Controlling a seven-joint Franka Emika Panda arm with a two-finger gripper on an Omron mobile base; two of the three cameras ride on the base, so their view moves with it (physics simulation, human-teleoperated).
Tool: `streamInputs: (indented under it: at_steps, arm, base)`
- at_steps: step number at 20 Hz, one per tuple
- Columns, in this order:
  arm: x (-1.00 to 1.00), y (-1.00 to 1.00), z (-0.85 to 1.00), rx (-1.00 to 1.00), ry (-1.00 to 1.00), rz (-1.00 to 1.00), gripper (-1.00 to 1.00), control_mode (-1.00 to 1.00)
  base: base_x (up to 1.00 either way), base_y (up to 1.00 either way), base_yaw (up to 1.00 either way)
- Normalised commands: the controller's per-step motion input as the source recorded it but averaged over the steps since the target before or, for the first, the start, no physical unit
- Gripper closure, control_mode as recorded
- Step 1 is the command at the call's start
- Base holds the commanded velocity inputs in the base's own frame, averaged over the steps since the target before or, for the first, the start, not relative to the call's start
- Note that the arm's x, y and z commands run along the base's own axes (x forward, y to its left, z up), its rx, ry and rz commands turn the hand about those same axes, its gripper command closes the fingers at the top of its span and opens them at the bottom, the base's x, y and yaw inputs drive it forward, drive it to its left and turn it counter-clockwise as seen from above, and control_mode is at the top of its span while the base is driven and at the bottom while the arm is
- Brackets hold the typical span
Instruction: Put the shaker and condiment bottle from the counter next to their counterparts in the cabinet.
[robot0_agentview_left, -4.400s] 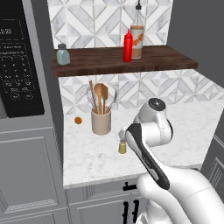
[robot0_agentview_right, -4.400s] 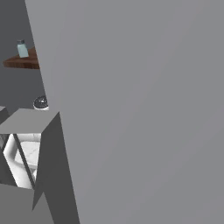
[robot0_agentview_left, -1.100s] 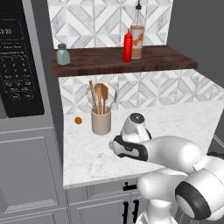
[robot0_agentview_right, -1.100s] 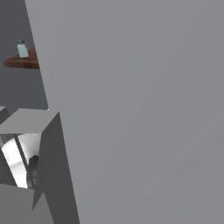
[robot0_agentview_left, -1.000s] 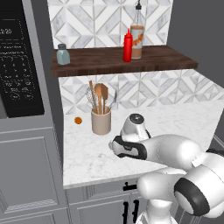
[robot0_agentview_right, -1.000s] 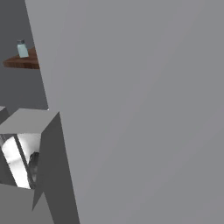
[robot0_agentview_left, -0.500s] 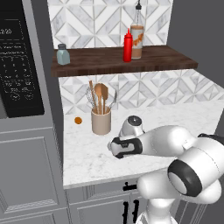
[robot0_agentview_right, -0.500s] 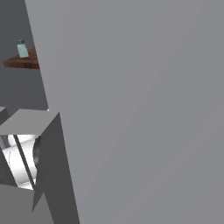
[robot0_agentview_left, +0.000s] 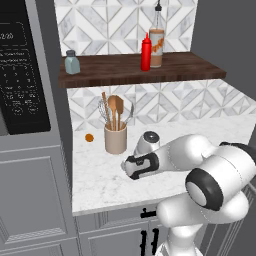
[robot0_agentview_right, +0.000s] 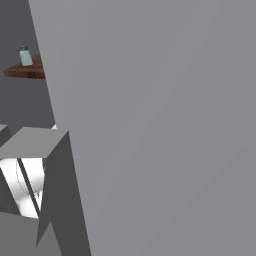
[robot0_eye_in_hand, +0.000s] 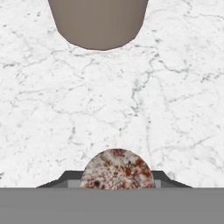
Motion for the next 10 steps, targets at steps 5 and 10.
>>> streamInputs:
  at_steps: [5, 10]
  arm:
    - [0.00, 0.00, 0.02, 0.00, -0.06, 0.01, 1.00, -1.00]
    - [0.00, 0.02, 0.46, 0.00, -0.20, 0.03, 1.00, -1.00]
  base:
    - [0.00, 0.00, 0.00]
    - [0.00, 0.00, 0.00]
